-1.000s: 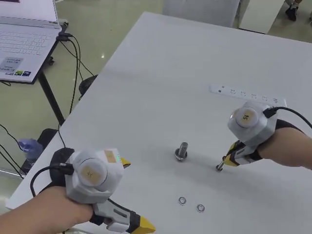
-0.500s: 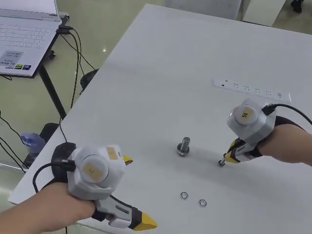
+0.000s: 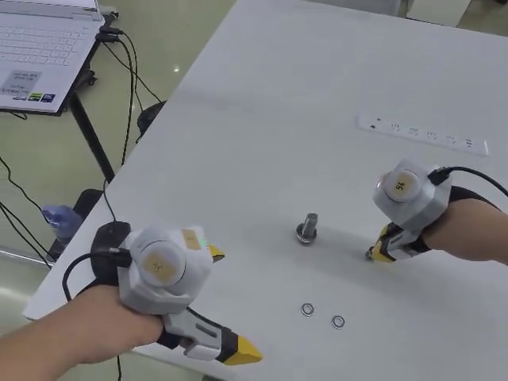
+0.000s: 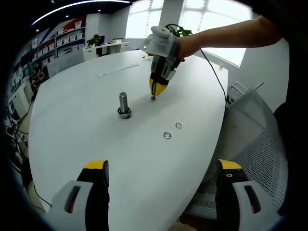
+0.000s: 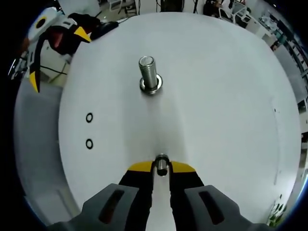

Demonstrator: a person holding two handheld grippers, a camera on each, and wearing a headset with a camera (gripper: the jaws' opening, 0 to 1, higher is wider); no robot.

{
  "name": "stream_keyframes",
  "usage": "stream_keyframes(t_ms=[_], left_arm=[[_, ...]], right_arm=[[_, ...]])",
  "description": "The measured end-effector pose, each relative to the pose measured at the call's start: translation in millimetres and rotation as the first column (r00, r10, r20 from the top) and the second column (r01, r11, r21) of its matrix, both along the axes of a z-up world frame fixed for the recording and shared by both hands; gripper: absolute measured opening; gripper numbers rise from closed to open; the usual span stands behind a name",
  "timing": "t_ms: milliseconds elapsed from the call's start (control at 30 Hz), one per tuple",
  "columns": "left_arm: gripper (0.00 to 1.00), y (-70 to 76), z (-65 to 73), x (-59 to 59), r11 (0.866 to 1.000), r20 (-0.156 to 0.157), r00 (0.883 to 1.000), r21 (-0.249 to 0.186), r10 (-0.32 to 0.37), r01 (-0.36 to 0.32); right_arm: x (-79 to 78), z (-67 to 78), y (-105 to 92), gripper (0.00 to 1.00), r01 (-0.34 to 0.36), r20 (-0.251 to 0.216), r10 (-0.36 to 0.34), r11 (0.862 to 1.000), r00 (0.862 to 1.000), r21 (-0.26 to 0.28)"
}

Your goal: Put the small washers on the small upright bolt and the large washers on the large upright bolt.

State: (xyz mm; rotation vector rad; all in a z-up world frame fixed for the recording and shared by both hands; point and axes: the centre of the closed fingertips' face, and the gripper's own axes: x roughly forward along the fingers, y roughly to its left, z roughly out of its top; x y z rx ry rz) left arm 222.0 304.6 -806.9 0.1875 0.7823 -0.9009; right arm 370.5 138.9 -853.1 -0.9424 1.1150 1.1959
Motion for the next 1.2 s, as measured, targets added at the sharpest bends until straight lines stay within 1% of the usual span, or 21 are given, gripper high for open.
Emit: stream_keyframes(t_ms=[267,400,533,733,967,1033,1100,1200], left_arm=[[0.91,1.8,-1.9,-2.3,1.000,-0.010,1.000,0.001,-0.003,0.003],[0.90,1.2,-1.9,-1.8,1.000,-0.011,1.000,0.000,-0.005,0.005],[0.91,0.1,-0.7,-0.2,1.000,-0.008,1.000,-0.009,-0.001,0.001],[0.91,0.2,-1.1,0.7,1.000,-0.007,1.000,-0.008,-0.004,0.004],[0.90,-0.1,-1.1,-1.7,1.000,-0.011,1.000,-0.004,-0.009,0.009],[0.90,0.1,-1.2,-2.2,1.000,-0.015,1.000,-0.003,-0.009,0.009],[0.90,-0.1,0.3,-2.2,1.000,-0.011,1.000,-0.003,-0.010,0.010],[0.90,0.2,1.6,-1.4,1.000,-0.006,1.000,-0.005,-0.010,0.010]], right_arm=[[-0.1,-7.2,-1.5,0.13,-0.015,0.004,0.015,1.000,1.000,-0.013],[1.8,-8.0,-0.5,0.13,-0.036,0.019,0.036,0.999,0.999,-0.013],[4.5,-9.7,-1.0,0.13,-0.030,0.016,0.030,0.999,0.999,-0.014],[4.4,-10.0,-1.2,0.13,-0.037,0.022,0.037,0.999,0.999,-0.019],[4.7,-10.0,-1.0,0.14,-0.047,0.035,0.047,0.999,0.998,-0.012],[4.9,-9.5,-0.1,0.16,-0.043,0.036,0.043,0.999,0.998,-0.005],[4.4,-9.4,1.0,0.18,-0.047,0.037,0.047,0.999,0.998,0.000],[5.6,-11.2,-1.4,0.19,-0.059,0.036,0.059,0.998,0.998,-0.015]])
